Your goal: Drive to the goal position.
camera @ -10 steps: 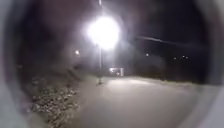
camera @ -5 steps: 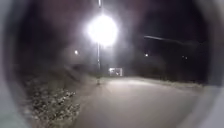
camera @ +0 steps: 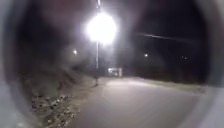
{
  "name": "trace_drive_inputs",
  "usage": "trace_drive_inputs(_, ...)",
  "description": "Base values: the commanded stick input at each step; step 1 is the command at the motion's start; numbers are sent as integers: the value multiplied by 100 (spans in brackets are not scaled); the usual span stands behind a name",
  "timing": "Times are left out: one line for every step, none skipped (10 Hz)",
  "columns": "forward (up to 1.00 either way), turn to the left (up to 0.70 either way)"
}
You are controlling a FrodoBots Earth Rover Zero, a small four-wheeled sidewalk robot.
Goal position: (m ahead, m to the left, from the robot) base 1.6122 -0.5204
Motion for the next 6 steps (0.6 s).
trace_drive_inputs(85,0)
trace_drive_inputs(85,27)
trace_drive_inputs(85,34)
trace_drive_inputs(85,7)
trace_drive_inputs(85,0)
trace_drive_inputs(85,0)
